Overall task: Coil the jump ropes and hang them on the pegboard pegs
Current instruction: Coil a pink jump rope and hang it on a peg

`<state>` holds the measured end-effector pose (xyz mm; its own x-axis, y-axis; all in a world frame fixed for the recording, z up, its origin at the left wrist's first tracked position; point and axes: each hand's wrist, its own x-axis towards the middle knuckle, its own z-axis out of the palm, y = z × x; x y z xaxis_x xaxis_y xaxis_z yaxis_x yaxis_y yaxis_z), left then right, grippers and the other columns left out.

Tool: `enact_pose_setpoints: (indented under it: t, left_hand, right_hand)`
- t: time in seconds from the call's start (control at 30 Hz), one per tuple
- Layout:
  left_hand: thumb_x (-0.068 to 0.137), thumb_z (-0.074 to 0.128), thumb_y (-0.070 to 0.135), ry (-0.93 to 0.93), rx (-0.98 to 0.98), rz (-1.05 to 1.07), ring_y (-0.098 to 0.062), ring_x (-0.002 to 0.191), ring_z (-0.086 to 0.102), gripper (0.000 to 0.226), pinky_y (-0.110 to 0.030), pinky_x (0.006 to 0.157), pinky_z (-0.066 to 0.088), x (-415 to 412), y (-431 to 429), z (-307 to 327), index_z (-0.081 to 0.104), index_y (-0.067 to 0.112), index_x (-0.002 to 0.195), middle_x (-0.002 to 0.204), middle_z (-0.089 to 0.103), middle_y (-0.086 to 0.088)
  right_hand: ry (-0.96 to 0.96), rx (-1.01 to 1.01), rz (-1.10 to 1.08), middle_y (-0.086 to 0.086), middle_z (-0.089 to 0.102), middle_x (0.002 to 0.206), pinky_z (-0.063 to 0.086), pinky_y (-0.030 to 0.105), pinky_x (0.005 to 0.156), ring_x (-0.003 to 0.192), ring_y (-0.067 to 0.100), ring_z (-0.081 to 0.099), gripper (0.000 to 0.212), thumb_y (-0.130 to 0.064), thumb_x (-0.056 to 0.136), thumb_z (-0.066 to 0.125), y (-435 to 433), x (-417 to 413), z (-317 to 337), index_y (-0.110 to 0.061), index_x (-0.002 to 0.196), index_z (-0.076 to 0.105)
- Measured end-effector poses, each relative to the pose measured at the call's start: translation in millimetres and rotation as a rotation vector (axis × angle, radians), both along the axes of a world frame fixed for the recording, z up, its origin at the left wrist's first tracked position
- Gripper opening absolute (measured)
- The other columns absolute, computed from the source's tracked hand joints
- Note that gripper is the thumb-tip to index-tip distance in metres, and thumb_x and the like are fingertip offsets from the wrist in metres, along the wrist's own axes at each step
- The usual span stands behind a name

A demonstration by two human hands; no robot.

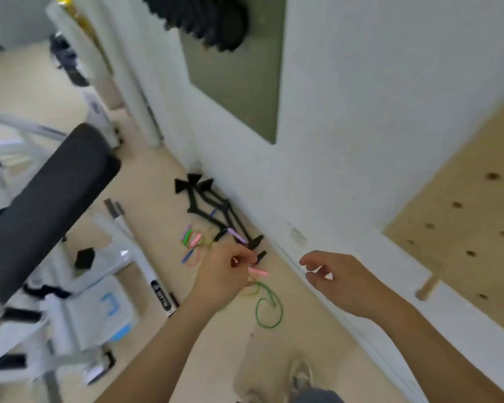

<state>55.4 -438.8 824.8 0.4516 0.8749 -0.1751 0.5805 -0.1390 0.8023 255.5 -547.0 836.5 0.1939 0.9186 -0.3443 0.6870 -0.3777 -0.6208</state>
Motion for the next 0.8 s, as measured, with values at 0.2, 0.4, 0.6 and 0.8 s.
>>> enact_pose_setpoints:
  t: [0.2,0.4,0.6,0.8]
  left_hand:
    - [0.091,0.047,0.006,0.277,-0.213,0.180,-0.012,0.089,0.058,0.029,-0.020,0.077,0.042,-71.0,80.7,-119.2,0.071,0.022,0.092,0.093,0.066,0.007]
    - [0.095,0.045,0.016,0.397,-0.275,0.264,-0.015,0.091,0.063,0.027,-0.027,0.084,0.050,-95.1,168.3,-254.8,0.065,0.026,0.110,0.103,0.068,0.006]
    - [0.094,0.043,0.009,0.437,-0.322,0.139,-0.015,0.118,0.053,0.037,-0.020,0.097,0.035,-90.0,229.4,-443.4,0.058,0.019,0.127,0.129,0.059,0.001]
    - [0.090,0.047,0.012,0.496,-0.305,-0.102,-0.026,0.132,0.039,0.052,-0.031,0.107,0.032,-80.9,292.0,-635.4,0.041,0.020,0.141,0.147,0.040,-0.001]
  right_hand:
    - [0.050,-0.107,0.044,0.000,0.053,0.135,0.042,0.028,0.095,0.118,0.019,0.053,0.043,-0.017,0.095,0.056,111.8,-34.2,-110.9,-0.023,0.136,0.047]
    - [0.150,-0.253,0.106,0.000,0.046,0.143,0.037,0.023,0.084,0.114,0.021,0.053,0.058,-0.012,0.092,0.053,227.0,-54.2,-266.2,-0.025,0.146,0.034]
    - [0.221,-0.412,0.101,-0.008,0.042,0.135,0.044,0.025,0.084,0.112,0.018,0.054,0.063,-0.012,0.093,0.052,300.9,-73.5,-455.4,-0.032,0.148,0.027]
    - [0.229,-0.477,0.071,0.000,0.053,0.117,0.044,0.026,0.073,0.092,0.013,0.050,0.065,-0.008,0.089,0.056,351.8,-91.4,-639.0,-0.024,0.147,0.032]
